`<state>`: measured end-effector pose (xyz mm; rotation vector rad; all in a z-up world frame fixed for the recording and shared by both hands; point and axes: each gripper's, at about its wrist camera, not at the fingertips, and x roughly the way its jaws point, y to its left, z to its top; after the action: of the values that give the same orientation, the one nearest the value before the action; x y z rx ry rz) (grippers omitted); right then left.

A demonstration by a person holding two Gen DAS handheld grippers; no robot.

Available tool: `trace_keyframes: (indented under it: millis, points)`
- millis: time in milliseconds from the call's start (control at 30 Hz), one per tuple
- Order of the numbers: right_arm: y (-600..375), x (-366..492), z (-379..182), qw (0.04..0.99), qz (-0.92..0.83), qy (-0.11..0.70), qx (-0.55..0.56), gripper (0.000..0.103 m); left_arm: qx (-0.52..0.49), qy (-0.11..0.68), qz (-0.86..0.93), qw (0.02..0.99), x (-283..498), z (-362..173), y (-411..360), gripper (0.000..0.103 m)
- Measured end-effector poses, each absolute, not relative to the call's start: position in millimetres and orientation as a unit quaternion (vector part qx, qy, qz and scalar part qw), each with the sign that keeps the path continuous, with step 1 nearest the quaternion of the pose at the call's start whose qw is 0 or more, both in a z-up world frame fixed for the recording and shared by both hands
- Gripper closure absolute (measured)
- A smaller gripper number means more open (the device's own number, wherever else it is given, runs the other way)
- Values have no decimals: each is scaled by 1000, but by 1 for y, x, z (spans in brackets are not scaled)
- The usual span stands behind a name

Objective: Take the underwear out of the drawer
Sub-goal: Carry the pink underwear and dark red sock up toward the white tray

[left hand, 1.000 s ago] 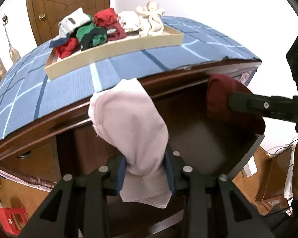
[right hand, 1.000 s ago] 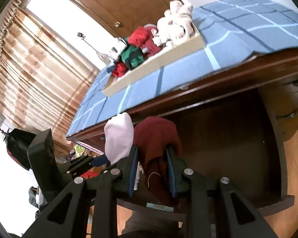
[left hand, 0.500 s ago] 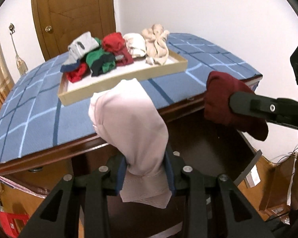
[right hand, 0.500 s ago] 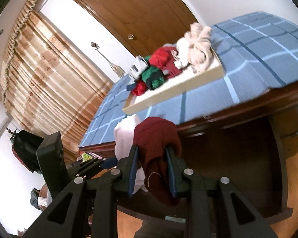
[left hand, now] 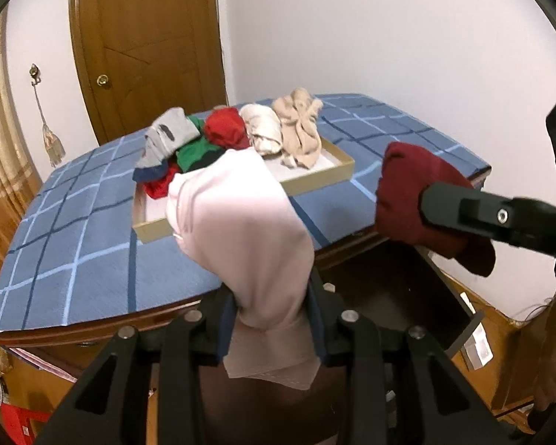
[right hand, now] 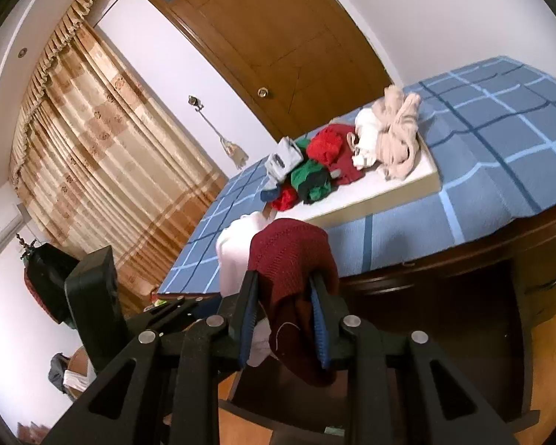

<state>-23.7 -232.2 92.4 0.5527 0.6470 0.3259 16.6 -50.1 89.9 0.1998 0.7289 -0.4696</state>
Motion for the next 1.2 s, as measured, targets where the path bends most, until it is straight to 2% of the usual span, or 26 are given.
trace_keyframes:
  millis: [900, 1200]
  points:
    - [-221, 2, 95, 910, 144, 294, 256, 74, 63, 340, -183, 920, 42, 85, -24, 70]
    - [-206, 28, 107, 921, 145, 273, 238, 74, 63, 317, -175, 930, 61, 102, -27, 70]
